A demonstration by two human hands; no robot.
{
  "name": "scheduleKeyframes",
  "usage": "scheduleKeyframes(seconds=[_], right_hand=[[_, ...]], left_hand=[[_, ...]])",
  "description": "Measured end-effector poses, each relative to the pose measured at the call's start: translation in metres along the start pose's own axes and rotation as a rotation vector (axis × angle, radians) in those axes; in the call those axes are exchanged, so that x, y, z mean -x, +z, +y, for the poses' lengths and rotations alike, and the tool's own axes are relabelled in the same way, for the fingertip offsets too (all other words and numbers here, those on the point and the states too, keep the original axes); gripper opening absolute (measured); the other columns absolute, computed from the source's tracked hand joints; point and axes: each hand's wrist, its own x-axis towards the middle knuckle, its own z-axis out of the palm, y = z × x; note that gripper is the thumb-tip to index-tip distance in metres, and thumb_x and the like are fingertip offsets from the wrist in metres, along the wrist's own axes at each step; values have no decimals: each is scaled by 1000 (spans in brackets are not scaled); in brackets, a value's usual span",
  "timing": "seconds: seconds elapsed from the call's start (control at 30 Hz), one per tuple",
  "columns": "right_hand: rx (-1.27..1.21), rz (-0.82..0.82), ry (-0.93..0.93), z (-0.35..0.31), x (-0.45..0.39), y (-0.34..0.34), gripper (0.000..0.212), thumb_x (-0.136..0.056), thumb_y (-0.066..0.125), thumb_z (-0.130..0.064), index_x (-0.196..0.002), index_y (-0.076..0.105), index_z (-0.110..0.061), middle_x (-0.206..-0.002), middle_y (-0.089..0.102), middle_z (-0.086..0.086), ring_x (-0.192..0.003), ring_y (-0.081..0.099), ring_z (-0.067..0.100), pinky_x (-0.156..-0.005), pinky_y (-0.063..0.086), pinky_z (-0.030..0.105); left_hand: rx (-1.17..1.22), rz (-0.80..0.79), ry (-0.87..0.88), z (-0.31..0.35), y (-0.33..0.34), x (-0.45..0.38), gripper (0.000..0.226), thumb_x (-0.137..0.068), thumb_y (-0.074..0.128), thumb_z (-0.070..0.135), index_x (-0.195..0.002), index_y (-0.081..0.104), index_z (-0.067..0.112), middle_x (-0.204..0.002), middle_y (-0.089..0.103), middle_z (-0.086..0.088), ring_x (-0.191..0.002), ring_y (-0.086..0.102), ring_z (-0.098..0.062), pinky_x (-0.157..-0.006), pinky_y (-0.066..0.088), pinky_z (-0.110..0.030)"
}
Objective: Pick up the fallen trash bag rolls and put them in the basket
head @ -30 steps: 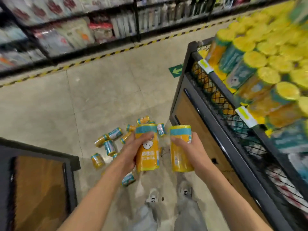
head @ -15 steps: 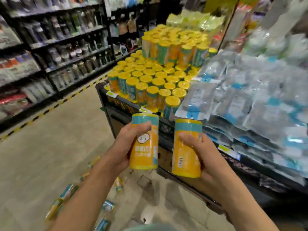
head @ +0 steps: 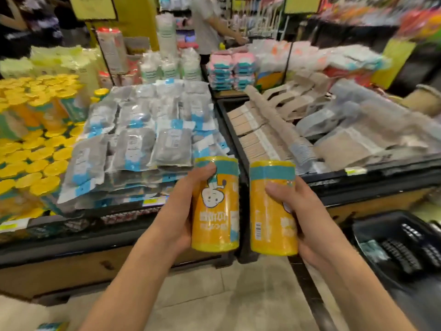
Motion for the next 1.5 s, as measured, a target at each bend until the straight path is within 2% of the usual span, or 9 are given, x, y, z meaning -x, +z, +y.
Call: scheduleKeyframes(seconds=[0.1, 0.3, 0.4, 0.57, 0.8, 1.0, 1.17, 1.27, 1.5], right_hand=[[-48, 167, -69, -18, 17, -53, 56, -68, 81, -28, -120, 60, -22, -99, 76, 5, -84, 75, 23, -66, 61, 42], [-116, 483, -148, -40, 34, -131, 61, -60, 79, -32, -118, 60, -25, -98, 76, 7, -85, 75, 28, -72, 62, 54], [-129, 641, -183, -50, 37, -161, 59, -60, 79, -33, -116, 61, -25, -97, 76, 8, -82, 75, 28, -66, 62, 49], [-155, 885, -224, -66, 49, -199, 58, -63, 84, -29, -115, 60, -23, -100, 75, 8, -84, 75, 27, -63, 61, 45], [-168, 1156, -273, -78, 76, -247, 52, -70, 77, -35, -118, 60, -24, -96, 76, 2, -82, 76, 20, -66, 63, 42], [-288, 1230, -314, -82, 110, -299, 52, -65, 83, -30, -112, 63, -19, -80, 74, 0, -69, 74, 18, -60, 61, 40], [-314, 1223, -344, -89, 142, -360, 53, -63, 73, -34, -112, 64, -16, -79, 73, 3, -67, 73, 19, -58, 62, 40], [-311, 1208, -366, -95, 163, -402, 54, -65, 82, -26, -115, 65, -15, -83, 74, 4, -71, 74, 21, -60, 62, 42], [-279, 1165, -384, -111, 205, -489, 47, -68, 78, -33, -110, 64, -18, -87, 73, 5, -75, 73, 20, -65, 62, 41]], left_hand=[[-46, -146, -73, -19, 58, -32, 28, -73, 65, 41, -74, 81, 18, -82, 75, -10, -69, 71, -24, -68, 60, -38], [-129, -428, -222, -48, 151, -94, 32, -70, 66, 45, -79, 81, 18, -84, 75, -10, -70, 72, -23, -69, 60, -37], [-146, -536, -304, -63, 188, -127, 38, -70, 74, 45, -92, 79, 14, -90, 74, -13, -76, 71, -27, -74, 60, -42], [-173, -707, -443, -84, 249, -164, 34, -74, 63, 45, -78, 80, 16, -79, 74, -10, -66, 71, -24, -62, 58, -35], [-269, -878, -542, -118, 326, -177, 34, -70, 66, 43, -85, 78, 15, -85, 75, -11, -72, 73, -25, -71, 57, -43], [-320, -938, -633, -158, 400, -171, 59, -67, 69, 46, -112, 71, 9, -106, 73, -19, -93, 70, -34, -77, 57, -48], [-328, -987, -635, -194, 464, -158, 51, -72, 66, 44, -109, 71, 9, -97, 74, -16, -81, 72, -29, -71, 59, -43], [-354, -985, -636, -214, 503, -148, 53, -69, 68, 45, -109, 71, 10, -94, 75, -14, -79, 73, -27, -69, 59, -42], [-345, -954, -571, -259, 584, -126, 48, -69, 67, 45, -102, 71, 10, -86, 74, -12, -71, 72, -24, -69, 59, -40]])
